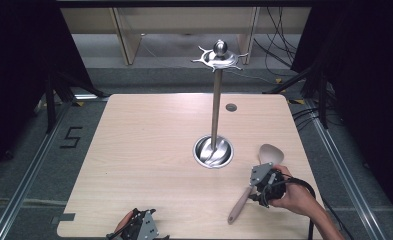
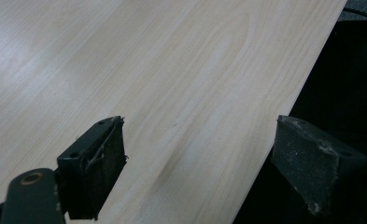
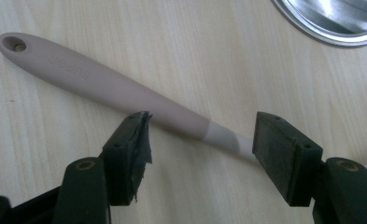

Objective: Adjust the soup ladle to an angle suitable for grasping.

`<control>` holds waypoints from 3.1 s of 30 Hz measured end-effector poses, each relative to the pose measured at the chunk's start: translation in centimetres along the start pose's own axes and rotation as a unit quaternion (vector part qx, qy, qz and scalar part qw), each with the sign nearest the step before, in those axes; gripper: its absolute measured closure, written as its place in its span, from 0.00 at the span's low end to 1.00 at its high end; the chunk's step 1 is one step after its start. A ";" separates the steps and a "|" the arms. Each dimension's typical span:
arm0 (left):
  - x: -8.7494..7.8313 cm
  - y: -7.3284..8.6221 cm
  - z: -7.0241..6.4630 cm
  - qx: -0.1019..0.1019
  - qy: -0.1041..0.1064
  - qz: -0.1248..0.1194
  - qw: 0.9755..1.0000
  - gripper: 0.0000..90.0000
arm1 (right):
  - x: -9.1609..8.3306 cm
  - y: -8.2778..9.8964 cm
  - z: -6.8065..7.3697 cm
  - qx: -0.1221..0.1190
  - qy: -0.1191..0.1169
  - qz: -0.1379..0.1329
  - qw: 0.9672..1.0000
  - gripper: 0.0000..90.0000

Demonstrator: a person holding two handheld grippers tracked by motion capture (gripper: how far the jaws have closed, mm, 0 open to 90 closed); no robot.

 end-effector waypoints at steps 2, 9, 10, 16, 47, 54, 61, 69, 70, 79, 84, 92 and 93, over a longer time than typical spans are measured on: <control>0.0 0.0 0.0 -0.003 0.003 -0.001 1.000 0.18 | 0.3 0.1 0.2 0.006 -0.002 0.013 1.000 0.42; 0.0 0.0 -0.1 -0.005 0.003 -0.002 1.000 0.18 | 0.5 0.0 0.1 -0.014 -0.013 0.030 0.999 0.41; 0.0 0.0 0.0 0.000 -0.001 0.001 1.000 0.18 | 0.5 -0.1 0.1 -0.015 -0.014 0.031 0.999 0.41; 0.0 0.0 -0.1 0.001 0.000 0.002 1.000 0.18 | 0.6 -0.2 0.1 -0.033 -0.016 0.036 0.999 0.39; 0.1 -0.1 -0.4 0.002 0.004 0.000 1.000 0.18 | 2.8 -0.9 -0.9 -0.088 -0.047 0.066 0.993 0.51; 0.2 -0.2 -0.5 -0.003 0.007 -0.004 1.000 0.18 | 3.0 -1.4 -1.4 -0.098 -0.043 0.082 0.991 0.57; 0.1 -0.2 -0.6 -0.002 0.009 -0.005 1.000 0.18 | 3.1 -1.7 -1.9 -0.101 -0.042 0.096 0.989 0.61; 0.1 -0.3 -0.4 -0.003 0.004 -0.010 1.000 0.18 | 3.5 -2.1 -2.4 -0.116 -0.068 0.119 0.984 0.64; 0.1 -0.3 -0.4 -0.002 0.000 -0.011 1.000 0.18 | 3.5 -2.1 -2.4 -0.116 -0.068 0.119 0.984 0.64; -0.1 -0.2 -0.4 0.005 0.003 -0.003 1.000 0.18 | 3.6 -2.1 -2.5 -0.098 -0.073 0.114 0.986 0.64; -0.1 -0.2 -0.4 0.005 0.004 -0.002 1.000 0.18 | 3.4 -2.0 -2.5 -0.052 -0.066 0.122 0.989 0.72; -0.1 -0.2 -0.5 0.005 0.003 -0.004 1.000 0.18 | 3.0 -1.6 -2.9 -0.016 -0.053 0.136 0.989 0.85; -0.1 -0.2 -0.5 0.006 0.005 -0.003 1.000 0.18 | 3.0 -1.6 -2.9 -0.014 -0.053 0.135 0.989 0.85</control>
Point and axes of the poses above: each handheld gripper's, and its own axes: x roughly forward along the jaws, y roughly out of its underside, z roughly to its left, the point moved 9 cm from there along x, roughly forward along the jaws
